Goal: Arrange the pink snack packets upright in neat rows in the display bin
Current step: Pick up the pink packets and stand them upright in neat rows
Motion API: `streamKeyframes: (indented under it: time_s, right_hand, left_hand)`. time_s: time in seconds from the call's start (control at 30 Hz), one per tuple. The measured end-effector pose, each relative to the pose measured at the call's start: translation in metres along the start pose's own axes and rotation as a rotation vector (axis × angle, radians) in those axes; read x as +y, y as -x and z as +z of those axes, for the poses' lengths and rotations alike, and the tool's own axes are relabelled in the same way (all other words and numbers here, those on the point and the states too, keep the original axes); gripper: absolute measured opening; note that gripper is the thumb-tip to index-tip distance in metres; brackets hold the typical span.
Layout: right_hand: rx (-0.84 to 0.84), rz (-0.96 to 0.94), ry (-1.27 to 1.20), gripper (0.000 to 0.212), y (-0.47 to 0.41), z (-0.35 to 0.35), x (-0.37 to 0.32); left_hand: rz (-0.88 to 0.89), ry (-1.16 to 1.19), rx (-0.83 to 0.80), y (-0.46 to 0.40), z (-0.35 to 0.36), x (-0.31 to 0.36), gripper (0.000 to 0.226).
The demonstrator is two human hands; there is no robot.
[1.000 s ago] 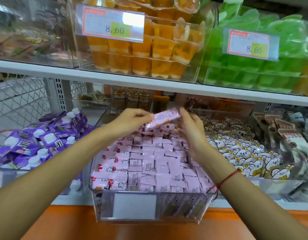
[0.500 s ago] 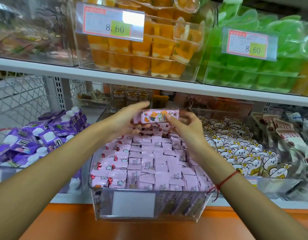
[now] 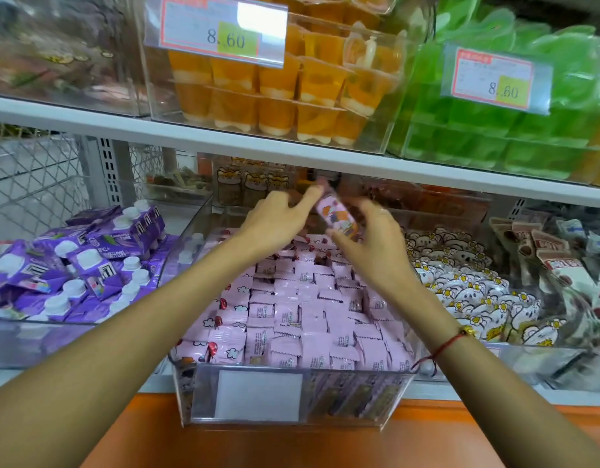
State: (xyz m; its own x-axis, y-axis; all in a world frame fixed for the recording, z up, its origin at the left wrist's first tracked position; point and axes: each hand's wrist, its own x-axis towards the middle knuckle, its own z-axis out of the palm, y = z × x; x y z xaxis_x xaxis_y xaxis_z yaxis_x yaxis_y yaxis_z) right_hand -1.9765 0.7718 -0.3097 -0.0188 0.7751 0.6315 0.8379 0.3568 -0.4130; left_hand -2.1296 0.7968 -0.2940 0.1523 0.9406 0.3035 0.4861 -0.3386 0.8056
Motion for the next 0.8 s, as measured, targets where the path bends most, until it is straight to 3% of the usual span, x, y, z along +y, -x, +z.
streamKeyframes:
  time_s: [0.13, 0.2, 0.27, 0.4, 0.5, 0.63, 0.7, 0.8]
  right_hand:
    - [0.048, 0.302, -0.249, 0.034, -0.006, 0.000, 0.003]
    - [0.039, 0.380, -0.350, 0.045, -0.008, 0.005, 0.002]
    - [0.052, 0.410, -0.386, 0.056, -0.010, 0.012, 0.001]
    - [0.057, 0.387, -0.309, 0.062, -0.013, 0.029, 0.000]
    - [-0.020, 0.303, -0.079, 0.048, -0.011, 0.036, 0.003]
    - [-0.122, 0.180, 0.103, 0.045, -0.013, 0.034, 0.005]
    - [-0.173, 0.141, 0.168, 0.033, -0.014, 0.035, 0.006]
    - [-0.359, 0.110, 0.241, 0.023, -0.013, 0.041, 0.010]
  left_hand:
    - [0.056, -0.294, -0.228, -0.003, 0.011, -0.021, 0.037]
    - [0.068, -0.449, -0.405, -0.002, 0.019, -0.035, 0.043]
    - [0.097, -0.583, -0.481, 0.000, 0.022, -0.045, 0.046]
    - [0.163, -0.774, -0.446, -0.003, 0.018, -0.052, 0.044]
    - [0.164, -0.825, -0.455, -0.003, 0.017, -0.051, 0.042]
    - [0.164, -0.810, -0.432, -0.002, 0.017, -0.051, 0.044]
    - [0.161, -0.777, -0.437, -0.003, 0.015, -0.051, 0.043]
    - [0.150, -0.715, -0.454, -0.003, 0.012, -0.051, 0.043]
